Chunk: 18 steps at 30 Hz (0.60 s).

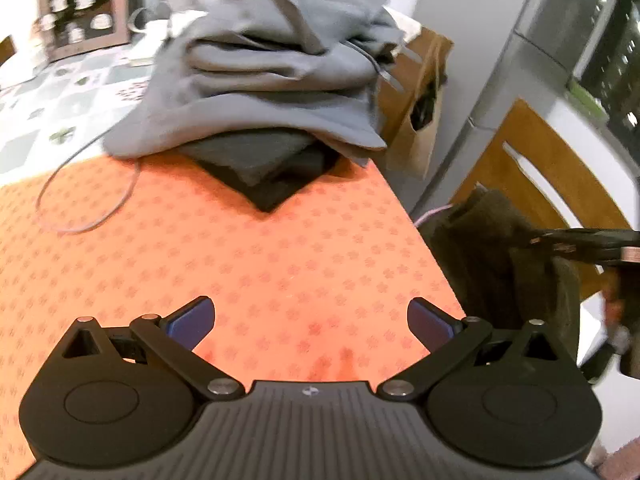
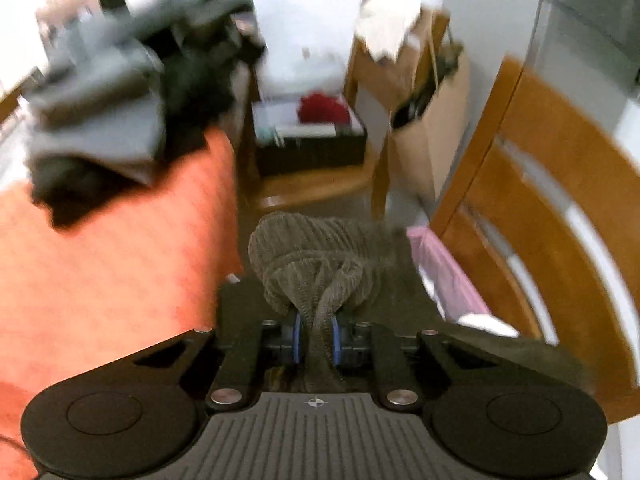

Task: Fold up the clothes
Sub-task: 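Lift the trousers with both grippers and carry them onto the orange table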

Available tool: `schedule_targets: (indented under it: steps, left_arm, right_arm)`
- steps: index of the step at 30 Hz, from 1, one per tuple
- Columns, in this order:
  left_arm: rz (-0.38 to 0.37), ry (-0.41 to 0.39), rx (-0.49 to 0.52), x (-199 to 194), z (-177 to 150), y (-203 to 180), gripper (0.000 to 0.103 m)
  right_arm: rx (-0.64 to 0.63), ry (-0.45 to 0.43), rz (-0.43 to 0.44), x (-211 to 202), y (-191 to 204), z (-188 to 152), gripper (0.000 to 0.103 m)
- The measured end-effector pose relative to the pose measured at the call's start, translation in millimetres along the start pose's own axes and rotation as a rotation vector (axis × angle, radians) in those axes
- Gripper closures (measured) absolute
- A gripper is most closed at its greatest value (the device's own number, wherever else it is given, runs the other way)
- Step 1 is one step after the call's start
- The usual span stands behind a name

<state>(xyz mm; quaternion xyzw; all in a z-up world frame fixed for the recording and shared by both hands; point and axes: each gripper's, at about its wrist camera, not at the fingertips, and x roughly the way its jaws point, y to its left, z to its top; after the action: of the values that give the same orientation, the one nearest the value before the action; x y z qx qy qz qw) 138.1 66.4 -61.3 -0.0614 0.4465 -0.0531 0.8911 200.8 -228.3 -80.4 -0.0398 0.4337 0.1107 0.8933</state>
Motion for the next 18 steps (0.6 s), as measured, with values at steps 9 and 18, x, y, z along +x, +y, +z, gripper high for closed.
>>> schedule_targets:
  steps: [9,18]
  left_arm:
    - [0.033,-0.066,-0.096,-65.6,-47.1,52.2,0.000]
    - [0.088,-0.104,-0.143,-147.0,-94.4,137.9,0.000]
  right_arm:
    - [-0.108,-0.181,0.076,-115.8,70.4,18.5,0.087]
    - [-0.264,-0.356,0.184,-183.2,217.5,38.8,0.088]
